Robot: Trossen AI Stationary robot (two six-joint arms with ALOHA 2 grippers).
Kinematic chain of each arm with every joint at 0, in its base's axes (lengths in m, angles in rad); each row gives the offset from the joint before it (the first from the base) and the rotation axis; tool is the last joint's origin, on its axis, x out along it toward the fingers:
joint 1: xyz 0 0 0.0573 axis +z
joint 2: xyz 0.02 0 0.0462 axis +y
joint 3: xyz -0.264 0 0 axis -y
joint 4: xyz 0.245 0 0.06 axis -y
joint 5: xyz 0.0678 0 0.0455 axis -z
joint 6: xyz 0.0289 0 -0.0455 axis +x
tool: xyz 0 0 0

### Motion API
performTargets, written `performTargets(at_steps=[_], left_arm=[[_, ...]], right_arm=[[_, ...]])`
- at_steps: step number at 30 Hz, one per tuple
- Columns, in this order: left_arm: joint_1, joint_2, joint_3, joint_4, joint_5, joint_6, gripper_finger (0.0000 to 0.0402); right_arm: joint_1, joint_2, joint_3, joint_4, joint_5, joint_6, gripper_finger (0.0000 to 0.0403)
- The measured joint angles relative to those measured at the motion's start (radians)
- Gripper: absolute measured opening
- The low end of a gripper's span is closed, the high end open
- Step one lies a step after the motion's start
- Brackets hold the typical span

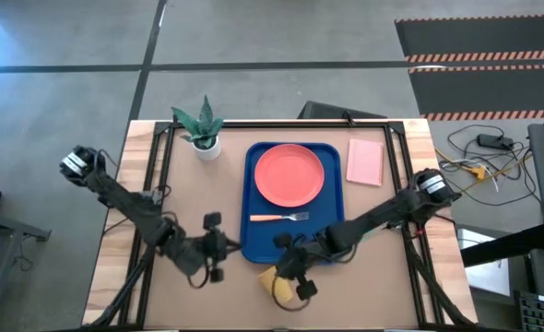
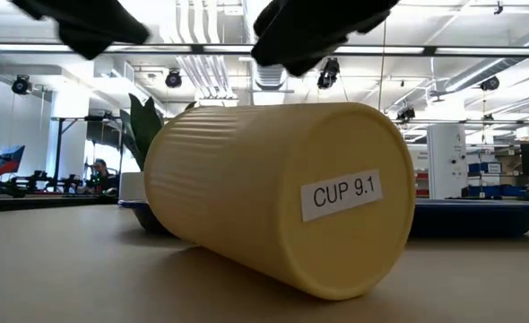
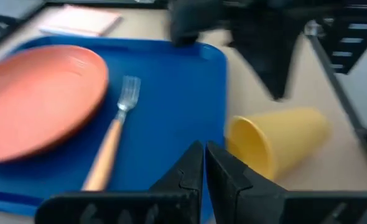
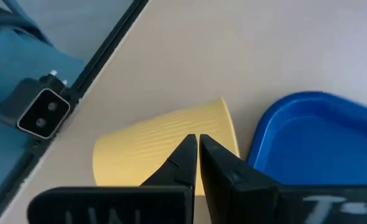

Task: Pick and place plate/cup/fork/spoon on tray
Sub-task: Put the yellow cup on the blue tray on the top right of the orange fork

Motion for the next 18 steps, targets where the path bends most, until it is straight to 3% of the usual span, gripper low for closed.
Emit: performTargets(at_steps=[8,12,18], left_arm=[[-0.104,0.143,0.0,0.041,-0.036,-0.17,0.0],[-0.106,0.181,0.0,0.059,-0.044,-0.178,0.0],[-0.106,0.163,0.0,0.054,-0.122,-0.177,0.0]], right_arm=[[-0.118,-0.003,0.029,-0.006,-0.218,0.083,0.0029],[-0.181,-0.001,0.064,0.0,-0.343,0.126,0.0082],[-0.216,0.002,0.072,-0.005,-0.364,0.15,0.0175]])
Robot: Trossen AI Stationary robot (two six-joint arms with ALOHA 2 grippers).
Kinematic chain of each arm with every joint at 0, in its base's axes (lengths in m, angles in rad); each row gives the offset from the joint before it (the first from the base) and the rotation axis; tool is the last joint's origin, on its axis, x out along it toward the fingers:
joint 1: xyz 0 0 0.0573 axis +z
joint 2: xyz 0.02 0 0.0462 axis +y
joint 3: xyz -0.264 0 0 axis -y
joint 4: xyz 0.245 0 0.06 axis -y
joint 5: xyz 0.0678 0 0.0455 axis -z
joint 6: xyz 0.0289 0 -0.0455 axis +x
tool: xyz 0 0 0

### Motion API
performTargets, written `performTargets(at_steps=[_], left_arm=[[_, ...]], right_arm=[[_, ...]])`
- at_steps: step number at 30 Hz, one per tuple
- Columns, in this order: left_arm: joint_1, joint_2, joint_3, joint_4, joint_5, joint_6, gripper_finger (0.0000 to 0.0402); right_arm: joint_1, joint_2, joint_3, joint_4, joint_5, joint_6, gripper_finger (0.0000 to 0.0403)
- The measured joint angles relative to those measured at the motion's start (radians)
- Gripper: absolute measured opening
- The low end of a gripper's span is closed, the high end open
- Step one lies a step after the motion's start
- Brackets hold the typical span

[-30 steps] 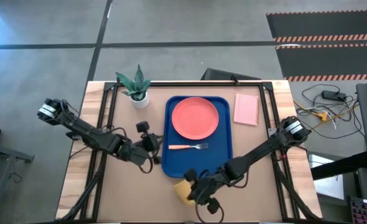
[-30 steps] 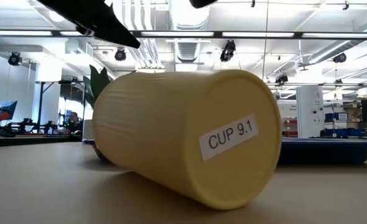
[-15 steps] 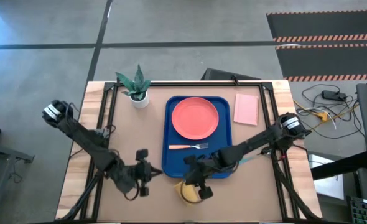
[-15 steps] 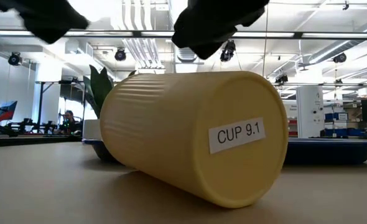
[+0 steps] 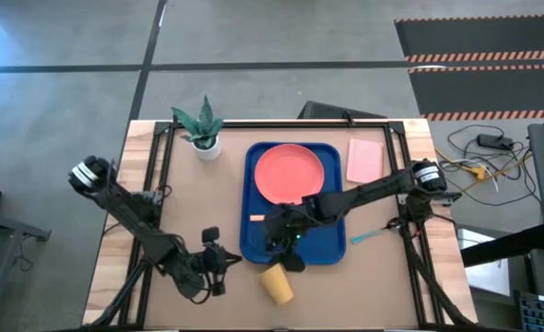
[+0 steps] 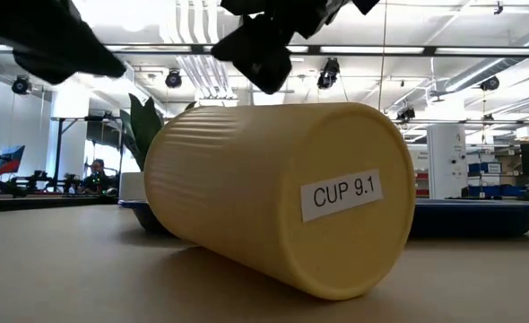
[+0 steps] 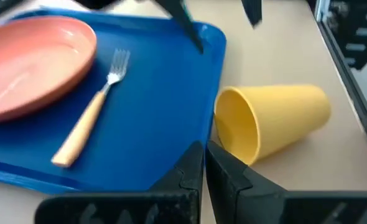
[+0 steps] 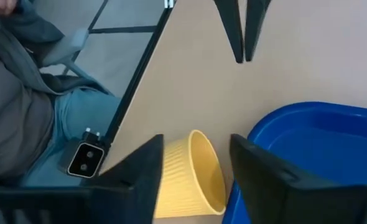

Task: Pick and place plate/cup/fork/spoon on tray
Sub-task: Put the yellow cup on the blue tray on the top right of the orange fork

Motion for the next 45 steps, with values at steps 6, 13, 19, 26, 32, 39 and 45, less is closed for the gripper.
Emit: performTargets(at_steps=[6,13,19,26,32,39,45], left_arm=[[-0.002,-0.03,0.0,-0.004,-0.039,0.007,0.0],[-0.002,-0.033,0.0,-0.005,-0.048,0.012,0.0],[-0.002,-0.034,0.0,-0.005,-0.048,0.014,0.0],[-0.002,-0.034,0.0,-0.013,-0.049,0.014,0.0],[-0.002,-0.034,0.0,-0.021,-0.049,0.009,0.0],[-0.003,-0.034,0.0,-0.022,-0.049,0.009,0.0],[-0.003,-0.034,0.0,-0.021,-0.049,0.009,0.0]], right_arm=[[-0.005,0.0,-0.015,0.005,0.0,-0.016,0.0232],[-0.005,0.002,-0.084,0.088,0.0,-0.006,0.0249],[-0.005,0.02,-0.119,0.156,-0.002,0.002,0.0244],[-0.005,0.119,-0.095,0.212,-0.166,0.045,0.0244],[-0.007,0.147,-0.059,0.218,-0.244,0.063,0.0242],[-0.008,0.199,-0.052,0.216,-0.266,0.073,0.0235],[-0.008,0.23,-0.048,0.223,-0.335,0.071,0.021]])
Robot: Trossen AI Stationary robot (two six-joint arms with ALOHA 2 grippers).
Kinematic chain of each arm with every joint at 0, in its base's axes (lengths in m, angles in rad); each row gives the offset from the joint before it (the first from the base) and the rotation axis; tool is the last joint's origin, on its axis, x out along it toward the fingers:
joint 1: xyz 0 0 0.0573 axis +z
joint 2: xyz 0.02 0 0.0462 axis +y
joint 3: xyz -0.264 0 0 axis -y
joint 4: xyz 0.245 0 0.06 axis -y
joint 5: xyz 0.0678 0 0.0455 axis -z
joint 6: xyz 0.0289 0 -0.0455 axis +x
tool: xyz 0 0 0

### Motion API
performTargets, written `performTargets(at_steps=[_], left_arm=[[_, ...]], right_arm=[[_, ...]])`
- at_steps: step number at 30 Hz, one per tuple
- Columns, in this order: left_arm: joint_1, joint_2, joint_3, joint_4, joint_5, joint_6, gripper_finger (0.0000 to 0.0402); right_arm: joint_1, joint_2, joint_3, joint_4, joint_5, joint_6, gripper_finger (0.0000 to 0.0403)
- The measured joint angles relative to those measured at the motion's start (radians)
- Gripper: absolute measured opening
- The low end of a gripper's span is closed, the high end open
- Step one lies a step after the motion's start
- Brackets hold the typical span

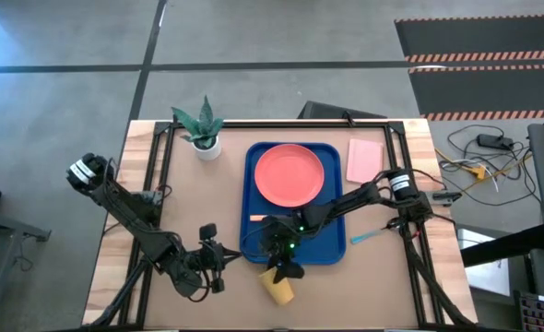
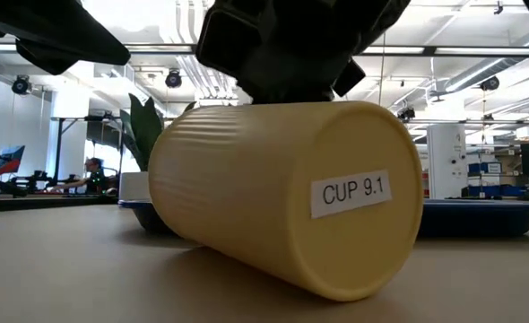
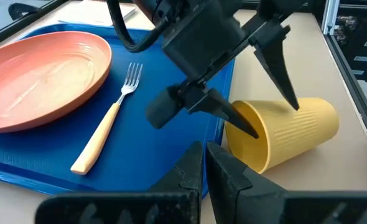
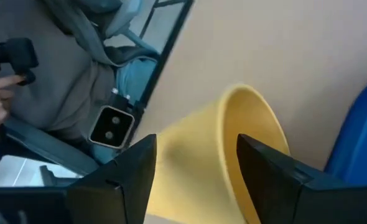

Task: Pick and place plate/cup/fork/spoon on tray
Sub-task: Put the yellow cup on the blue tray on the top right of the orange fork

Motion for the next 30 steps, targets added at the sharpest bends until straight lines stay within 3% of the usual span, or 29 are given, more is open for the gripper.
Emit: performTargets(at_steps=[8,23,30], left_arm=[[0.0,0.0,0.0,0.0,0.0,0.001,0.0],[0.0,0.0,0.0,0.0,0.0,0.003,0.0],[0.0,0.0,0.0,0.0,0.0,0.005,0.0]], right_arm=[[-0.002,-0.001,0.001,0.024,-0.058,0.004,0.0162],[-0.001,-0.004,0.001,0.03,-0.095,0.025,0.003],[-0.002,-0.005,0.001,0.057,-0.12,0.038,0.0015]])
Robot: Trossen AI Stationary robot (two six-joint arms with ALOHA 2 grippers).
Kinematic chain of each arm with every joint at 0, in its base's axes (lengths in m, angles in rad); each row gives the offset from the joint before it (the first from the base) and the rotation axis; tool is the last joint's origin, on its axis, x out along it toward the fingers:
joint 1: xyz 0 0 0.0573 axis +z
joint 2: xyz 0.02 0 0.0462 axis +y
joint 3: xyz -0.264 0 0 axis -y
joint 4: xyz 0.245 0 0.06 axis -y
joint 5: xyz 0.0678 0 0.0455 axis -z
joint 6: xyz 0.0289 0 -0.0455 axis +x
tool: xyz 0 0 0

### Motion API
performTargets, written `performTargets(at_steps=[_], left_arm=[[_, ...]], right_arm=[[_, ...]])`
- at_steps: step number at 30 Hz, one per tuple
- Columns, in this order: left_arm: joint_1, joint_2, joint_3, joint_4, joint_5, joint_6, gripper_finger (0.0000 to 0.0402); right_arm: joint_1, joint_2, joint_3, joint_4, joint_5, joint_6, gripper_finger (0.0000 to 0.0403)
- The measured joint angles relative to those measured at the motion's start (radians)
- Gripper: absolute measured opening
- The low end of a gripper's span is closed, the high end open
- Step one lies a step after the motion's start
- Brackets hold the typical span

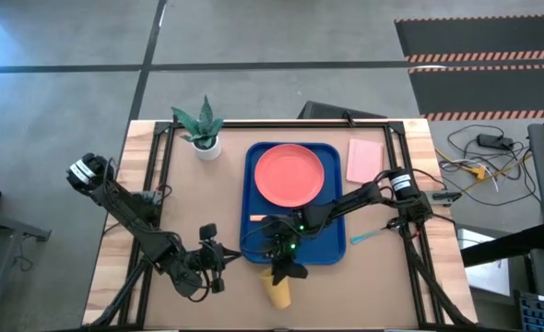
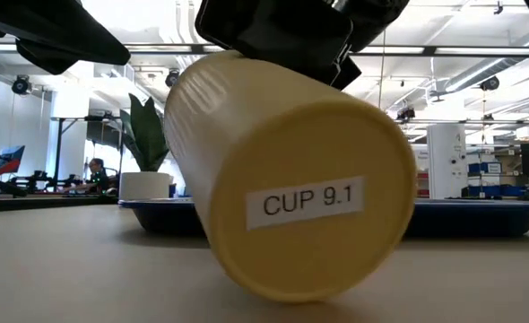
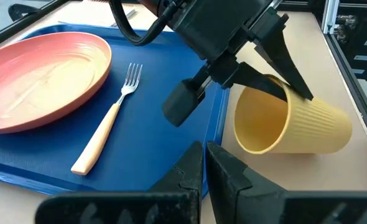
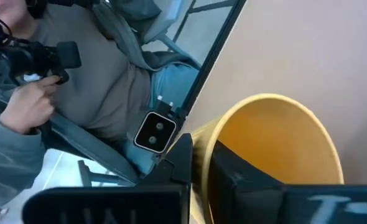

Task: Pick and place plate/cup/fork/spoon on tray
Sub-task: Put the yellow cup on the blue tray on the top right of the orange fork

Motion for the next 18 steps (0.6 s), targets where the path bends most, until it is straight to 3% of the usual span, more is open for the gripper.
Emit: performTargets(at_steps=[11,18], left_arm=[[0.0,0.0,0.0,0.0,0.0,0.0,0.0],[0.0,0.0,0.0,0.001,0.0,0.0,0.0]], right_arm=[[0.008,-0.099,-0.002,-0.042,0.039,-0.1,0.001],[0.048,-0.22,-0.003,-0.231,0.208,-0.268,0.001]])
